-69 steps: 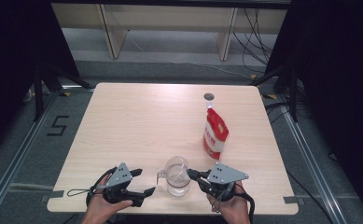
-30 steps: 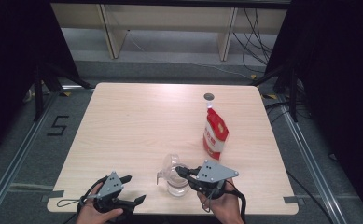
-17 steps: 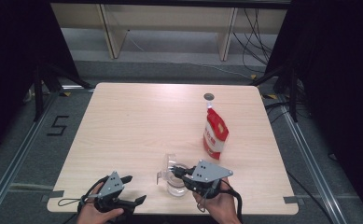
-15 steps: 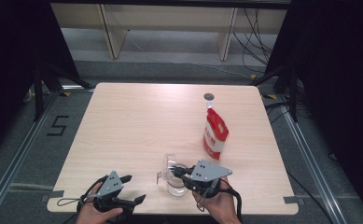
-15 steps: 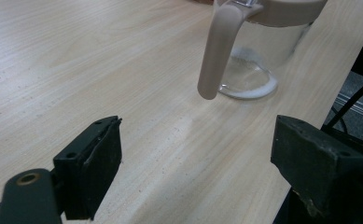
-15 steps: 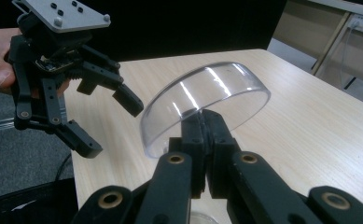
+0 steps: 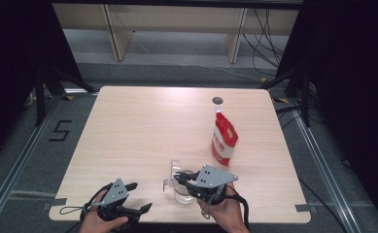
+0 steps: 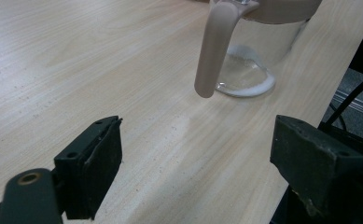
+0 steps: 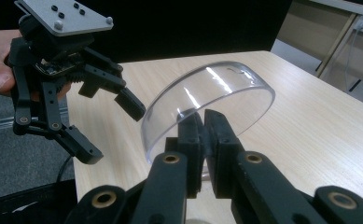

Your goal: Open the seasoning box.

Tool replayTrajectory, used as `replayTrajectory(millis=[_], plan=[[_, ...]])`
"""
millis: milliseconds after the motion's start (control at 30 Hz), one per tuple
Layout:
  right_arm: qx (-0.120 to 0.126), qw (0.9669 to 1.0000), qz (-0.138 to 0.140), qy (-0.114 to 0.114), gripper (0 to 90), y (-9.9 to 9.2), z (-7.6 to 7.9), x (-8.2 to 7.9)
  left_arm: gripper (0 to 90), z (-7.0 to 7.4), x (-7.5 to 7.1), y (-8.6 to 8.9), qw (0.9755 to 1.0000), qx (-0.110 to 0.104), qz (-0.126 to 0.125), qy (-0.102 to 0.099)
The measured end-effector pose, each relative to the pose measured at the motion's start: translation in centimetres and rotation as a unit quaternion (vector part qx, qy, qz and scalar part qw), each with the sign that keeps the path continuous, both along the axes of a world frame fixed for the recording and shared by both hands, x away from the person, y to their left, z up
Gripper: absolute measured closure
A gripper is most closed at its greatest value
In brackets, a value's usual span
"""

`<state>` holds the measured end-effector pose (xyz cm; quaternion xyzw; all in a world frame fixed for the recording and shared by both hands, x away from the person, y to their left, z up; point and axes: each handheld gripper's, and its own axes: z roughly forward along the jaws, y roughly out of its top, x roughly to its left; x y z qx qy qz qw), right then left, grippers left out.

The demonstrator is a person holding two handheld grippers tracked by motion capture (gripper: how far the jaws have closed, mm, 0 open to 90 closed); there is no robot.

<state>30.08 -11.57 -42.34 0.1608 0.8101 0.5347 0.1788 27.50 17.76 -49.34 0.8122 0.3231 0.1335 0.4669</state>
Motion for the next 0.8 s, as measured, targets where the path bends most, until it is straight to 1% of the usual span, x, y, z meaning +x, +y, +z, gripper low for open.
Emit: replayTrajectory(millis=[33,67,100,133,167,200,233,300,333,367,400,467,500,533,567,600,633,667,700,733,767,800], plan=[[0.000,1.0000,-0.001,0.000,85.7,0.0,0.0,0.0,16.4,0.0,0.0,0.1,1.0000,0.005,-0.001,-0.001],[-0.001,1.0000,0.001,0.000,85.6,0.0,0.0,0.0,16.4,0.0,0.0,0.0,1.0000,0.005,-0.001,0.000],[-0.001,1.0000,0.001,-0.001,85.6,0.1,0.0,0.0,16.4,0.0,0.1,0.1,0.9999,0.016,-0.003,-0.002],[-0.003,1.0000,0.004,0.008,85.6,0.1,0.0,-0.1,16.4,0.0,0.1,0.1,0.9999,0.015,-0.003,-0.002],[-0.003,1.0000,0.005,0.001,85.5,0.2,0.0,-0.1,16.4,0.0,0.1,0.1,0.9999,0.013,-0.002,-0.002],[-0.004,1.0000,0.002,-0.003,85.5,0.3,0.0,-0.1,16.4,0.0,0.0,-0.1,1.0000,-0.003,0.002,0.001],[-0.009,0.9999,0.005,0.001,85.5,0.4,0.1,-0.2,16.4,0.0,0.0,0.0,1.0000,0.000,0.000,0.000],[-0.007,0.9999,0.010,-0.009,85.4,0.7,0.1,-0.2,16.4,0.0,0.0,0.1,1.0000,0.006,-0.001,-0.001],[-0.008,0.9999,0.010,-0.001,85.4,0.9,0.2,-0.3,16.4,0.0,0.0,0.1,1.0000,0.005,-0.001,-0.001],[-0.009,0.9999,0.013,-0.005,85.3,1.0,0.2,-0.2,16.4,0.0,0.0,0.1,1.0000,0.005,-0.001,-0.001],[-0.007,0.9999,0.011,-0.004,85.3,1.1,0.2,-0.3,16.4,0.0,0.0,0.1,1.0000,0.006,-0.001,0.000],[-0.009,0.9999,0.014,-0.004,85.2,1.3,0.1,-0.3,16.4,0.1,0.0,0.1,1.0000,0.005,-0.001,-0.001],[-0.010,0.9998,0.017,-0.006,85.3,1.4,0.1,-0.2,16.4,0.0,0.0,0.0,1.0000,-0.002,0.000,0.001],[-0.009,0.9998,0.017,-0.002,85.1,1.4,0.1,-0.3,16.4,0.1,0.0,0.2,0.9999,0.016,-0.005,-0.001],[-0.012,0.9998,0.017,-0.001,85.1,1.5,0.1,-0.3,16.4,0.0,-0.1,0.0,1.0000,0.000,-0.002,0.002],[-0.012,0.9998,0.016,-0.001,85.0,1.5,0.1,-0.3,16.4,0.0,-0.1,-0.1,1.0000,-0.005,0.000,0.004],[-0.012,0.9998,0.016,-0.001,84.9,1.5,0.1,-0.2,16.5,0.0,-0.1,0.0,1.0000,-0.001,-0.003,0.003],[-0.013,0.9997,0.020,0.001,84.7,1.4,0.1,-0.2,16.7,0.0,-0.1,-0.1,1.0000,-0.005,-0.004,0.004],[-0.010,0.9999,0.012,-0.006,84.4,1.3,0.1,-0.1,16.9,0.1,0.0,0.1,0.9999,0.013,-0.007,-0.003],[-0.007,0.9999,0.010,-0.003,84.0,1.2,0.1,-0.1,16.9,0.1,-0.1,0.1,1.0000,0.007,-0.005,-0.002],[-0.006,0.9999,0.010,-0.001,83.5,1.0,0.1,0.0,16.9,0.1,-0.1,-0.1,1.0000,-0.003,-0.003,0.000],[-0.001,1.0000,0.004,-0.004,82.9,0.8,0.1,0.1,16.9,0.0,-0.1,-0.1,1.0000,-0.004,-0.005,-0.002]])
